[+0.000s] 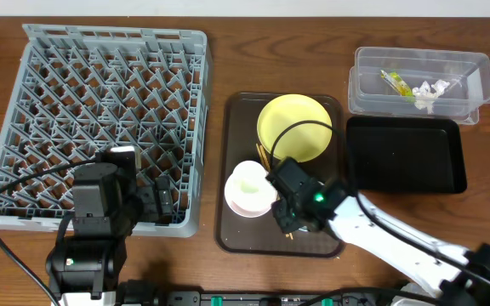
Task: Sort waste into correct bins and load items into the dishwasher
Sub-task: 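Grasp the rim of the blue rice bowl with the right gripper, then tip the blue bowl over the black tray to dump the rice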
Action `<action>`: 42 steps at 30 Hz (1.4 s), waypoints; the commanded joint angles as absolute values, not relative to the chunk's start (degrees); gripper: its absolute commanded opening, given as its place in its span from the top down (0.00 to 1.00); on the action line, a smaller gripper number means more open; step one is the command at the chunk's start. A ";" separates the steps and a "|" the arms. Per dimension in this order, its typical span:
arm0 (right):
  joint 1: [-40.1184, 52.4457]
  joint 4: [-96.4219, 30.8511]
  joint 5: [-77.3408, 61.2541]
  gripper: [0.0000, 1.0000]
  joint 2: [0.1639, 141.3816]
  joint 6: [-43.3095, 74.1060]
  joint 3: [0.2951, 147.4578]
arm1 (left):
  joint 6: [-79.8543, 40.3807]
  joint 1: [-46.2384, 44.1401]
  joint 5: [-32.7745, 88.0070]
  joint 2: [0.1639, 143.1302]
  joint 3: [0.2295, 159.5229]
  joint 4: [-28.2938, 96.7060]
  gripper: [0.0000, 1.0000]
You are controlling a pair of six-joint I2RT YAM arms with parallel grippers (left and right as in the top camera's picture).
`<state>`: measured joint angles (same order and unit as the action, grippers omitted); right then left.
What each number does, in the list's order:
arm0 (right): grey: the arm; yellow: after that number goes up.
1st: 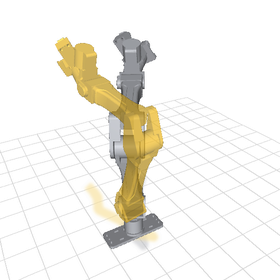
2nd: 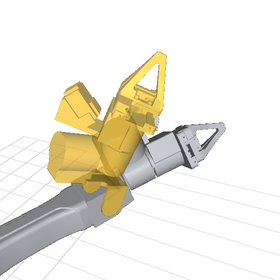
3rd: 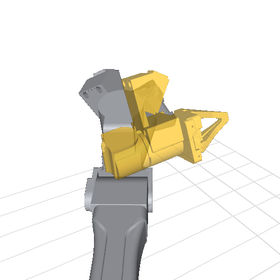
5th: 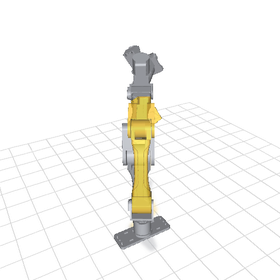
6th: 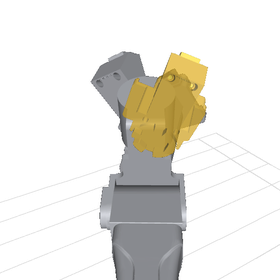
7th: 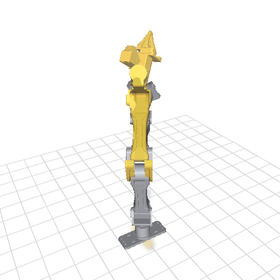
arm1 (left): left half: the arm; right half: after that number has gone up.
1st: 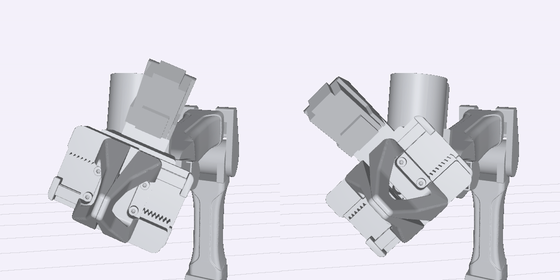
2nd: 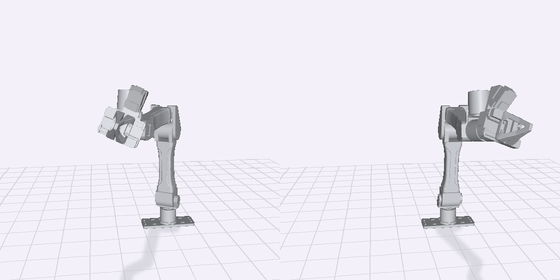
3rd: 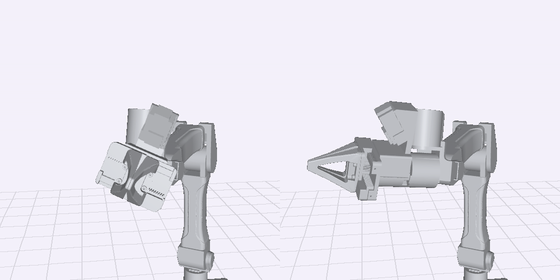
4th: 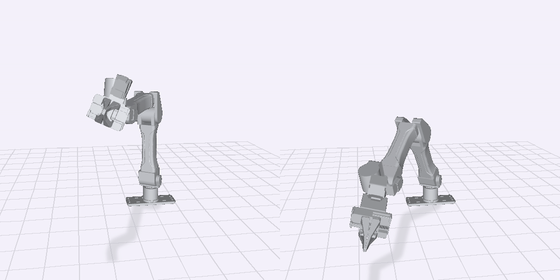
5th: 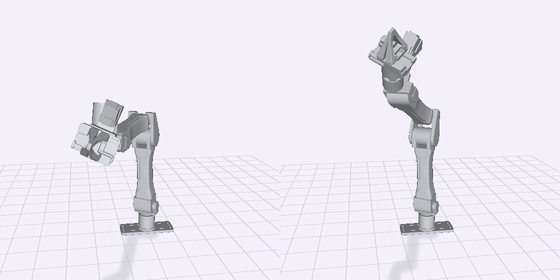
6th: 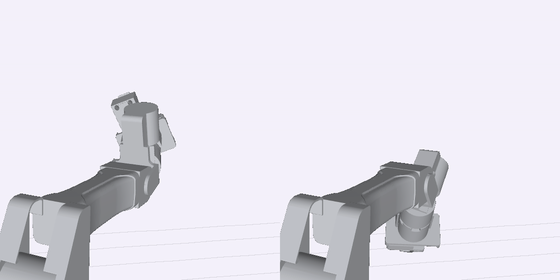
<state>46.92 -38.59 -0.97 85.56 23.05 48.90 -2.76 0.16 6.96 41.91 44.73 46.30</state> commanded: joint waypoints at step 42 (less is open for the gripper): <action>12.62 -39.22 -14.66 0.99 81.01 18.81 62.08 | -2.83 0.08 7.05 41.82 45.58 46.44 0.07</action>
